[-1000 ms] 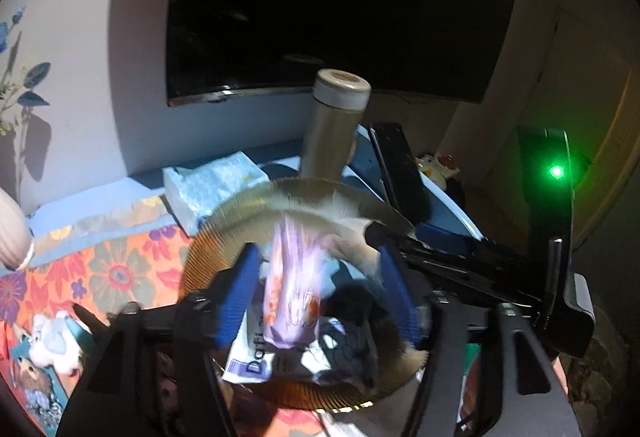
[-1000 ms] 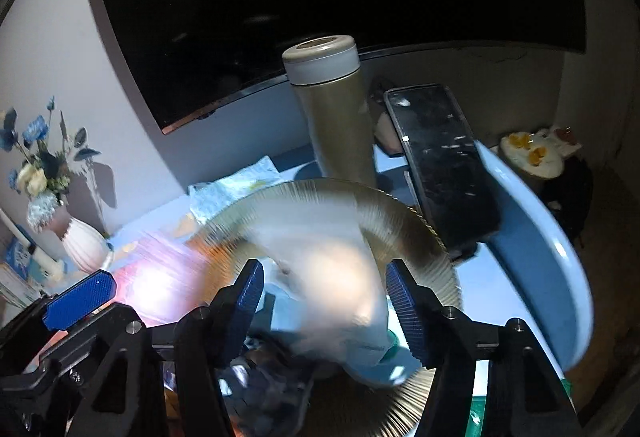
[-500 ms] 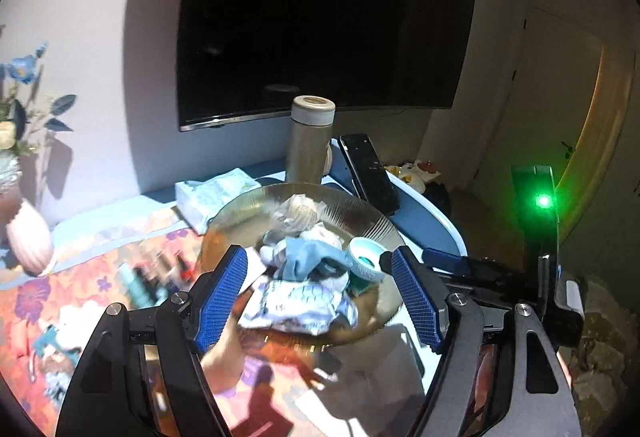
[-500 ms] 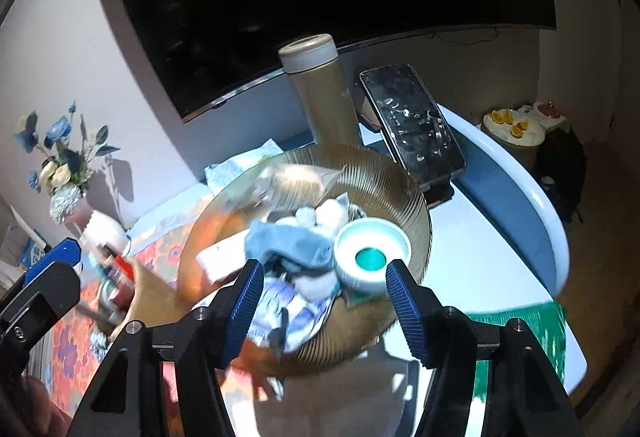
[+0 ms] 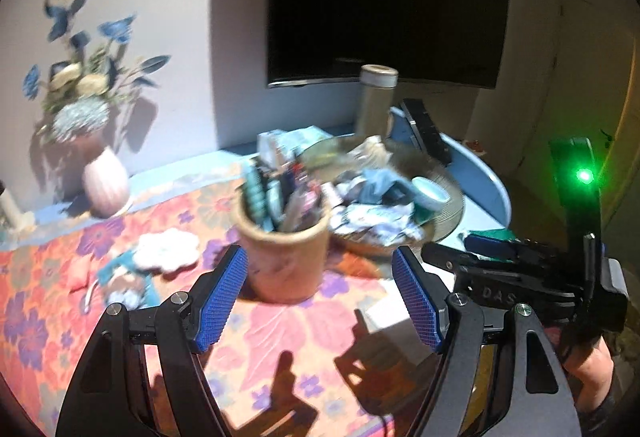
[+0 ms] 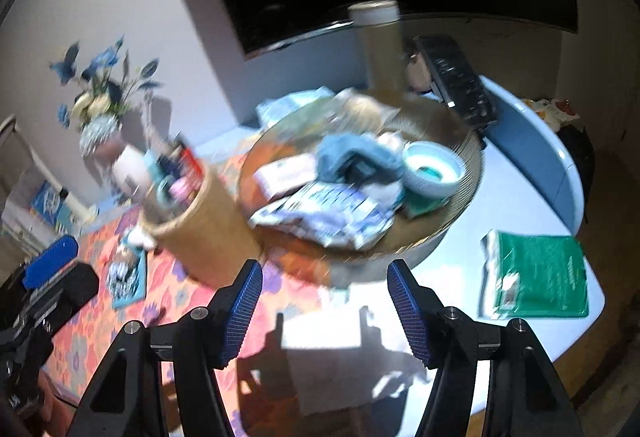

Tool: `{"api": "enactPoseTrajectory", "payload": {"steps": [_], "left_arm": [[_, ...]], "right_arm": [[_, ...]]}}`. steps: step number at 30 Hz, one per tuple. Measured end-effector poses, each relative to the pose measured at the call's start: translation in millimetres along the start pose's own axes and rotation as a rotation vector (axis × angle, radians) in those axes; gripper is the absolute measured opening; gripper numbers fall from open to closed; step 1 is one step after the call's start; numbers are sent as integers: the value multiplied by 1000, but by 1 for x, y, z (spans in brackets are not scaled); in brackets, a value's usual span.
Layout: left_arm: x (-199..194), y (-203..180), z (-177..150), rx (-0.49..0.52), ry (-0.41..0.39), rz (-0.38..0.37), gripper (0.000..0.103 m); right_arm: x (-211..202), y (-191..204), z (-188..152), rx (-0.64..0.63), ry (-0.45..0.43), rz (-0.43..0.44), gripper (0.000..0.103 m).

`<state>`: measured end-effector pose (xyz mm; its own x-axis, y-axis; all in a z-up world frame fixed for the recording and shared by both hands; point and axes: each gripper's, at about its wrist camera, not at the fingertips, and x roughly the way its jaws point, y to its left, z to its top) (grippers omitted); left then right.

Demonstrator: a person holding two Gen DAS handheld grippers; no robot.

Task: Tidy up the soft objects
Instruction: 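Move both open tools back toward the desk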

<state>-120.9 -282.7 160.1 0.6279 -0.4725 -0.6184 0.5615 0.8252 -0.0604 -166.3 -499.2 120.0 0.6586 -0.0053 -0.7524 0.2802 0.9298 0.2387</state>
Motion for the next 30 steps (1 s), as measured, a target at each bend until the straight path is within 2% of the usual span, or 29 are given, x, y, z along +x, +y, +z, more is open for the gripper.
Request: {"api": "enactPoseTrajectory", "payload": {"steps": [13, 17, 24, 30], "left_arm": [[-17, 101, -43, -130, 25, 176, 73], [-15, 132, -54, -170, 34, 253, 73], [1, 180, -77, -228, 72, 368, 73], [25, 206, -96, -260, 112, 408, 73]], "right_arm": [[27, 132, -42, -281, 79, 85, 63], [46, 168, -48, -343, 91, 104, 68], [86, 202, -56, -352, 105, 153, 68], [114, 217, -62, -351, 106, 164, 68]]}}
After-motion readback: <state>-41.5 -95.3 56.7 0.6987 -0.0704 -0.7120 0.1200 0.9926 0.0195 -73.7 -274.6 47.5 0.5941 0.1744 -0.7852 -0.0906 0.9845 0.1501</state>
